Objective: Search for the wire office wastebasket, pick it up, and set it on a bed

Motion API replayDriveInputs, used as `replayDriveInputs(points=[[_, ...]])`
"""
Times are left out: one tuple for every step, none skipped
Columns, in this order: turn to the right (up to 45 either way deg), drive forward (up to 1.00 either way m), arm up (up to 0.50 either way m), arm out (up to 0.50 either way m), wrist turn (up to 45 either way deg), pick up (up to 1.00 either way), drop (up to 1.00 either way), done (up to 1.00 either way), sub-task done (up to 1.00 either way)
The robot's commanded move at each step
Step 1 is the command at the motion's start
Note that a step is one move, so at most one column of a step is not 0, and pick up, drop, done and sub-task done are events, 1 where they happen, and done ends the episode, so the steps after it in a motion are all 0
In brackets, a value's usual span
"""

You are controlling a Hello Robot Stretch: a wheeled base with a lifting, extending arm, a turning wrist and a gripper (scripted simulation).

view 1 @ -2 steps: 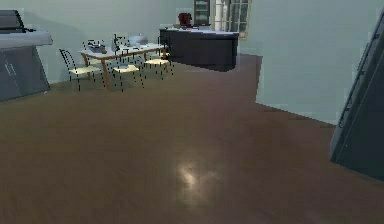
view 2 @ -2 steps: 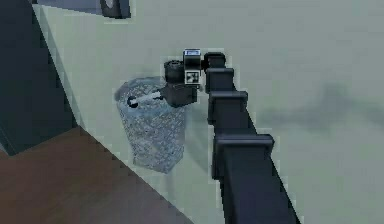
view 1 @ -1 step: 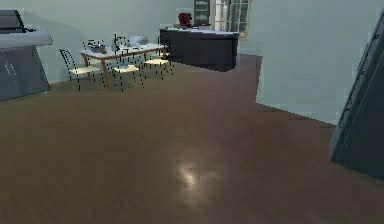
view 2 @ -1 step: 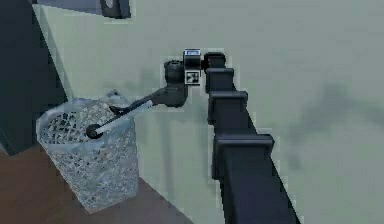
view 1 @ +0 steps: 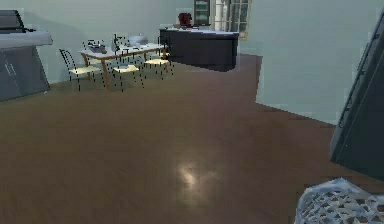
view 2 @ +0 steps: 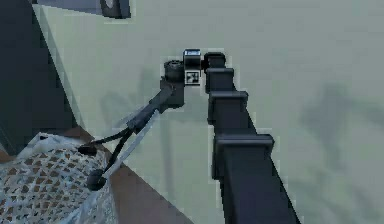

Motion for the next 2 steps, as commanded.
replayDriveInputs(points=[[0.0, 0.0, 0.0, 0.0, -6.0, 0.0, 0.0, 0.0, 0.0], [0.0, 0.0, 0.0, -0.3, 0.0, 0.0, 0.0, 0.0, 0.0]])
